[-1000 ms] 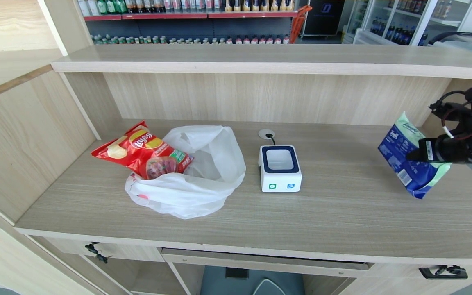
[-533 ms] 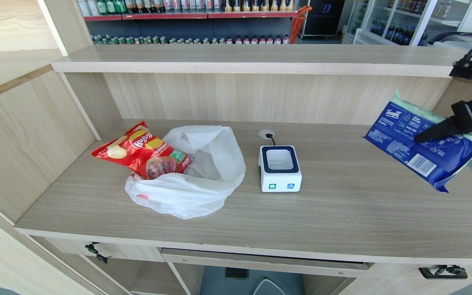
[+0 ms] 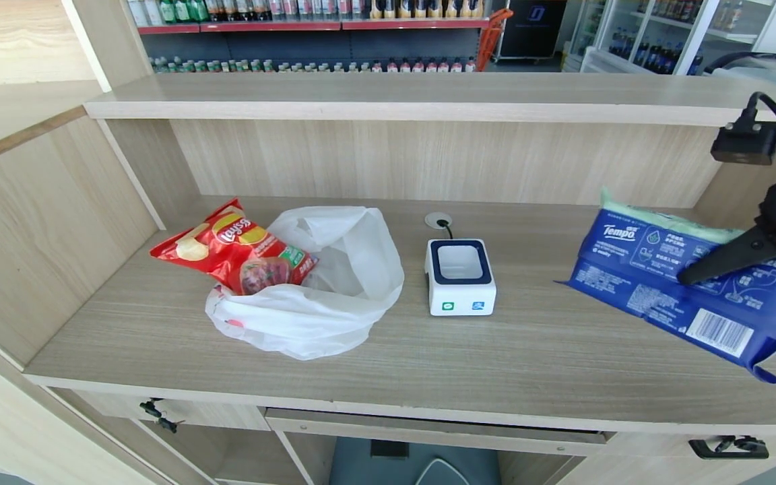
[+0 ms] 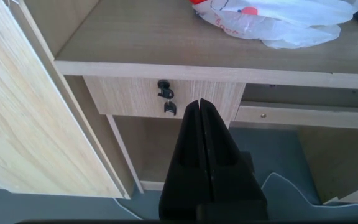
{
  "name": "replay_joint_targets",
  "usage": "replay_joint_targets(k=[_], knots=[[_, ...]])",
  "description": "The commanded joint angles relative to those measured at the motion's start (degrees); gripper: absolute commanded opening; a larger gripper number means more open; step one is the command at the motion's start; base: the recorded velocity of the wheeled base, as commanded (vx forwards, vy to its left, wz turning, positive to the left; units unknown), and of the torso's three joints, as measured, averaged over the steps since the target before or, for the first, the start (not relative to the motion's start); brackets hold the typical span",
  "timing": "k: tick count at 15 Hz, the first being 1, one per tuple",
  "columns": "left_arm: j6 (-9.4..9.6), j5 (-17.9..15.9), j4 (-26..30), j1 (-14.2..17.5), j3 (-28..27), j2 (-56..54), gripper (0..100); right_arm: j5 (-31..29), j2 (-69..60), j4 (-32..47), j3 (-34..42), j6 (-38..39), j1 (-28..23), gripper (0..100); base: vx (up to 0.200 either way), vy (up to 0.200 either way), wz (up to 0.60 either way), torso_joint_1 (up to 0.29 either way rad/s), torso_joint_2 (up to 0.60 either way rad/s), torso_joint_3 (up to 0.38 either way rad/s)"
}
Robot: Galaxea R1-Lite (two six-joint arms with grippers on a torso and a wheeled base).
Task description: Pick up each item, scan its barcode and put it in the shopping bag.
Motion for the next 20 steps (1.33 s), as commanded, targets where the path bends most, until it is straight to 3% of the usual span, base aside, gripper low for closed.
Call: replay_joint_targets(k=[1,4,6,8,11,13,20], knots=[[-0.01,-0.04,-0.02,-0.01,0.00,0.08,0,1.57,-0.98,1.66,0.01,-1.64,0.65,0,0.000,0.000,0.00,0.000,0.00,0.000],[-0.01,-0.04,-0.02,-0.01,0.00,-0.01,0,1.13,0.25,3.24,0.01,-2.17,8.29,0,0.000,0.000,0.00,0.000,0.00,0.000],[-0.01,0.04,-0.02,-0.01,0.00,0.08,0,-5.64,2.09,4.74,0.01,1.88,16.29,0,0.000,0.000,0.00,0.000,0.00,0.000],[-0.01,-0.04,-0.02,-0.01,0.00,-0.01,0,-13.11,6.66,-1.86,0.01,23.14,28.95,0,0.000,0.000,0.00,0.000,0.00,0.000],[-0.01,0.04,-0.02,-0.01,0.00,0.08,0,-18.29,8.42,-3.88,0.01,35.45,35.28,0,0.000,0.000,0.00,0.000,0.00,0.000],[-0.01,-0.04,-0.02,-0.01,0.00,0.08,0,-18.82,7.37,-6.69,0.01,43.36,36.51,0,0.000,0.000,0.00,0.000,0.00,0.000],[-0.01,-0.04,-0.02,-0.01,0.00,-0.01,0,-15.66,1.74,-9.24,0.01,51.01,31.41,0,0.000,0.000,0.00,0.000,0.00,0.000]])
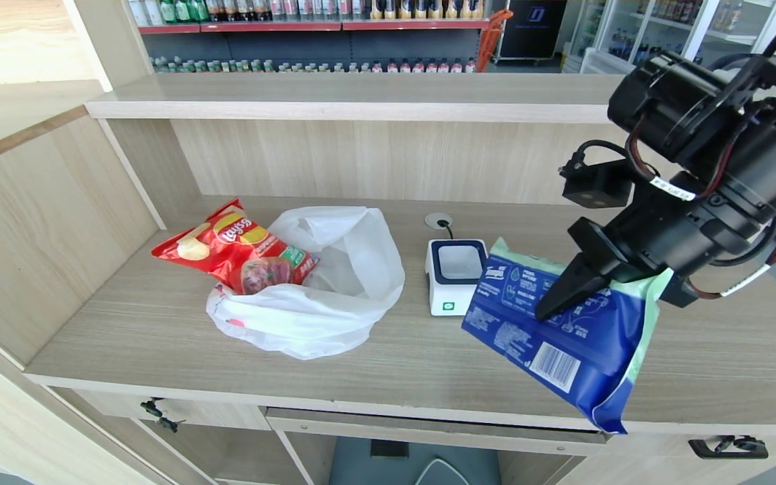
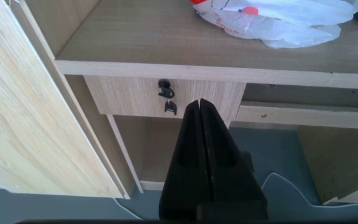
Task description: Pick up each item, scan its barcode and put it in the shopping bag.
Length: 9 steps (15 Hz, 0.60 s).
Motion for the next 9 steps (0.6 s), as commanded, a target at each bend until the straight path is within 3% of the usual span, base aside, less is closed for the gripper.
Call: replay_joint_targets(k=[1,5,9], knots=[[-0.01,-0.02,-0.03,0.02,0.00,0.08,0,0.60,-2.05,-1.54,0.01,1.57,-0.45,0,0.000,0.000,0.00,0.000,0.00,0.000],[-0.01,-0.02,-0.03,0.02,0.00,0.08,0,0.69,-4.60,-2.86,0.01,5.26,4.38,0,0.000,0.000,0.00,0.000,0.00,0.000],[-0.01,-0.02,-0.03,0.02,0.00,0.08,0,2.80,-5.92,-3.91,0.01,5.70,4.73,0,0.000,0.000,0.00,0.000,0.00,0.000]])
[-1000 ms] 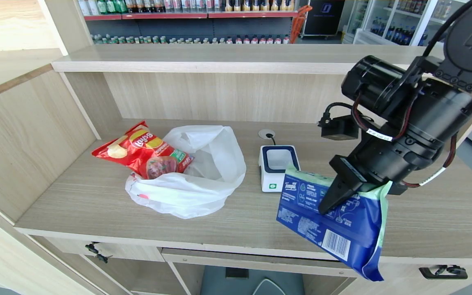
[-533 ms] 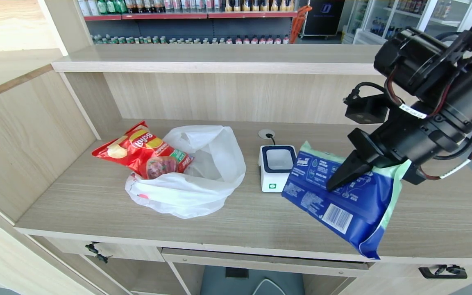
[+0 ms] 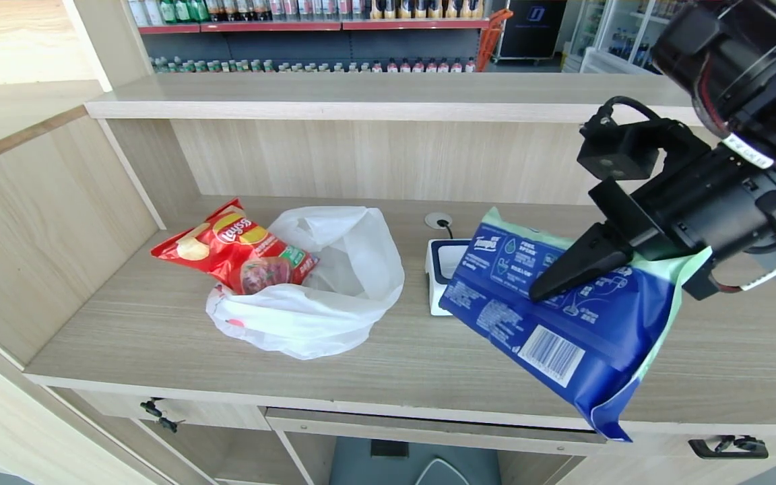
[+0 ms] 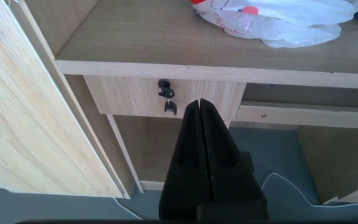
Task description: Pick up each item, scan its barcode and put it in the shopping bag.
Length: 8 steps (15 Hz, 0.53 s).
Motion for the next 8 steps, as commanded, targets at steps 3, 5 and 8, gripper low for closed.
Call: replay_joint_targets(k=[3,5,8], knots=[[-0.01,-0.04,-0.03,0.01,0.00,0.08,0,0.56,-0.74,-1.50,0.01,0.34,0.80,0,0.000,0.000,0.00,0.000,0.00,0.000],[-0.01,-0.04,-0.03,0.01,0.00,0.08,0,1.27,-1.79,-1.23,0.01,3.24,2.56,0,0.000,0.000,0.00,0.000,0.00,0.000],[-0.01,0.04,-0.03,0.01,0.00,0.08,0,1.35,-3.73,0.88,0.01,3.42,3.09,0,0.000,0.000,0.00,0.000,0.00,0.000]])
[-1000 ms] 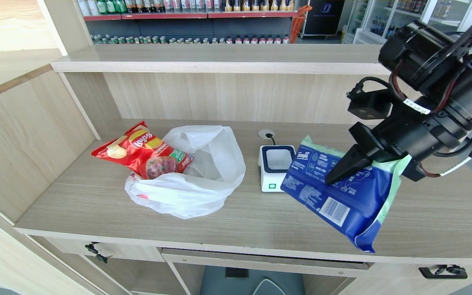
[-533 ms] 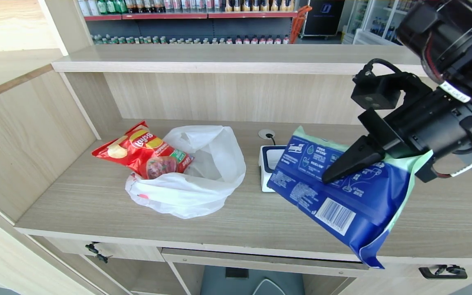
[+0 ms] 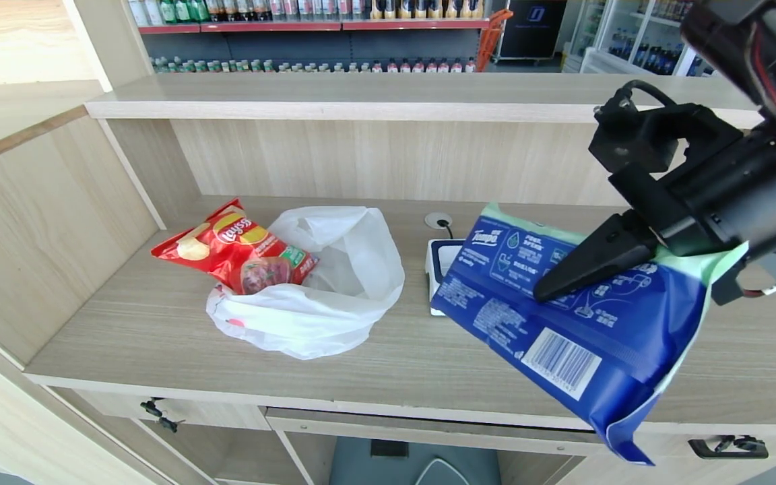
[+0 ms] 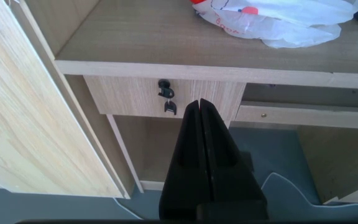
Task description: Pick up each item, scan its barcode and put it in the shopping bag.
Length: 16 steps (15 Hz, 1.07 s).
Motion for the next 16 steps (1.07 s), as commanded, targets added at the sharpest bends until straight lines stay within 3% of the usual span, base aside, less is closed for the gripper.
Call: replay_joint_targets(k=[1,8,12,16], knots=[[-0.01,0.04,-0.02,0.01,0.00,-0.01,0,-0.10,-1.99,1.13,-0.01,0.14,0.89,0,0.000,0.000,0.00,0.000,0.00,0.000],[-0.01,0.04,-0.02,0.01,0.00,-0.01,0,-0.19,-12.28,2.10,-0.01,-0.39,0.97,0,0.000,0.000,0.00,0.000,0.00,0.000],[-0.01,-0.04,-0.02,0.01,0.00,0.08,0,0.87,-30.56,-10.12,-0.01,-10.05,1.33,0,0.000,0.000,0.00,0.000,0.00,0.000],[-0.01,0.04,-0.02,0.01,0.00,-0.01,0,0.95,-35.13,-12.31,13.07,-16.38,1.41,0,0.000,0.000,0.00,0.000,0.00,0.000]])
